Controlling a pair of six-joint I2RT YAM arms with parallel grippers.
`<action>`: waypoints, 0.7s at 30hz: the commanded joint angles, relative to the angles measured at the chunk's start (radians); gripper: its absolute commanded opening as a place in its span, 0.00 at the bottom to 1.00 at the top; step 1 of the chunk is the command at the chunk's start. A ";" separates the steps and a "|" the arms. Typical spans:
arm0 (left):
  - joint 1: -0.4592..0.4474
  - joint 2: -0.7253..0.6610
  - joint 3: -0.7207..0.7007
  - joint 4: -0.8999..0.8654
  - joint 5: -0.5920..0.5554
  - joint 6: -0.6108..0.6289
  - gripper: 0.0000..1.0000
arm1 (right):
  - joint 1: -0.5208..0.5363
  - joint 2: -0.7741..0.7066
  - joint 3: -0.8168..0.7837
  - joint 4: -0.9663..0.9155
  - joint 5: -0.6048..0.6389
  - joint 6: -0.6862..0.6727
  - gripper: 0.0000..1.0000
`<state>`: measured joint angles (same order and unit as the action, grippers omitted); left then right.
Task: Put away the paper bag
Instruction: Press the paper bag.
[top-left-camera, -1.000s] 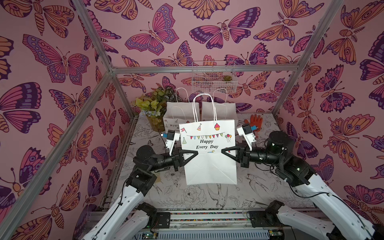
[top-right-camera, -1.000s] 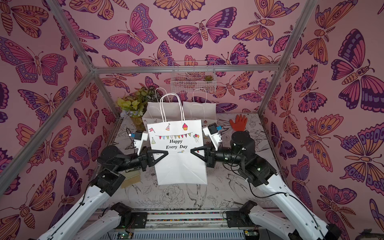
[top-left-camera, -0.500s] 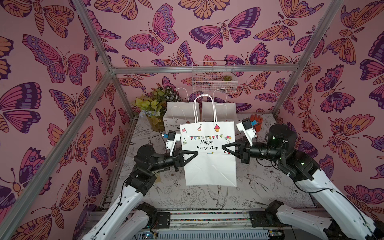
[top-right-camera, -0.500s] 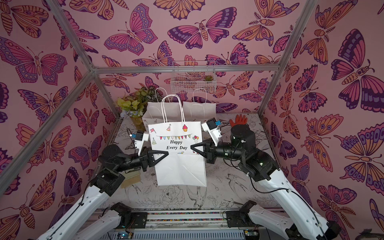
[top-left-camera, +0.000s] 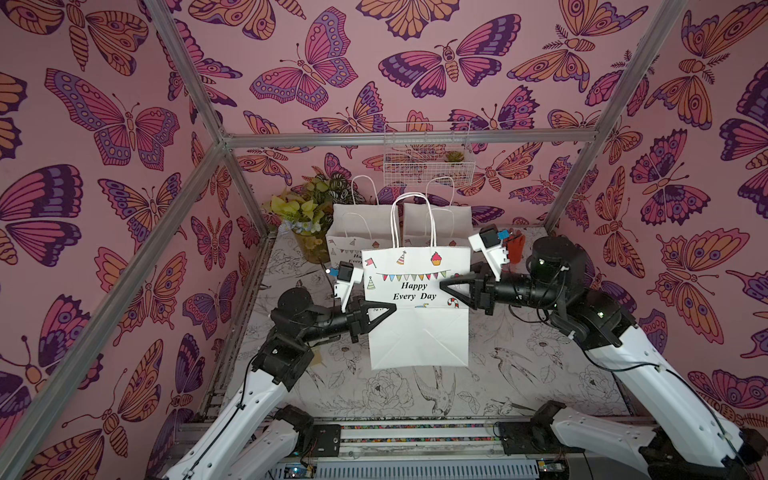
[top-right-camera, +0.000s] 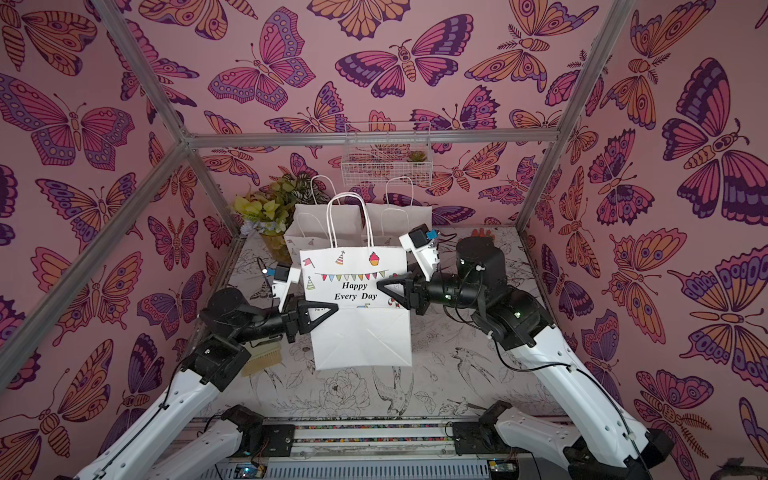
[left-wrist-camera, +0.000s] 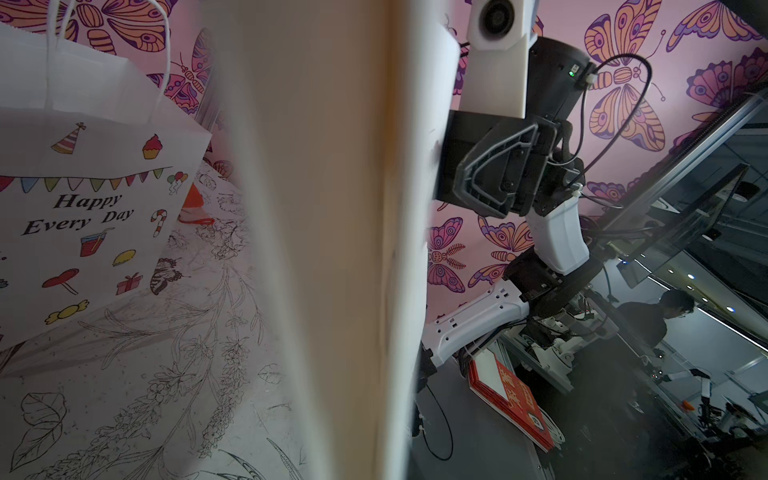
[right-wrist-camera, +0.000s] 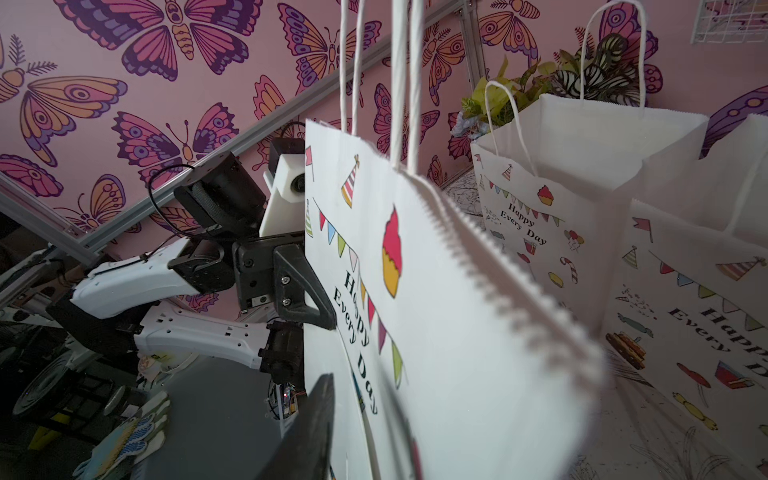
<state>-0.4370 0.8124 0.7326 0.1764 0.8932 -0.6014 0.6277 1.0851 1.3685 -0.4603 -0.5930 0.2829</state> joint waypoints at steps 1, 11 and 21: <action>0.002 0.003 0.001 -0.020 0.011 0.027 0.00 | -0.008 0.009 0.048 0.010 0.006 -0.019 0.00; 0.002 0.004 0.001 -0.026 0.018 0.032 0.00 | -0.046 0.015 0.087 0.030 -0.012 -0.017 0.45; 0.003 0.003 0.002 -0.027 0.020 0.032 0.00 | -0.100 0.047 0.104 0.079 -0.140 0.039 0.39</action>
<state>-0.4370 0.8200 0.7338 0.1577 0.8974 -0.5838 0.5365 1.1320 1.4502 -0.4454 -0.6758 0.3012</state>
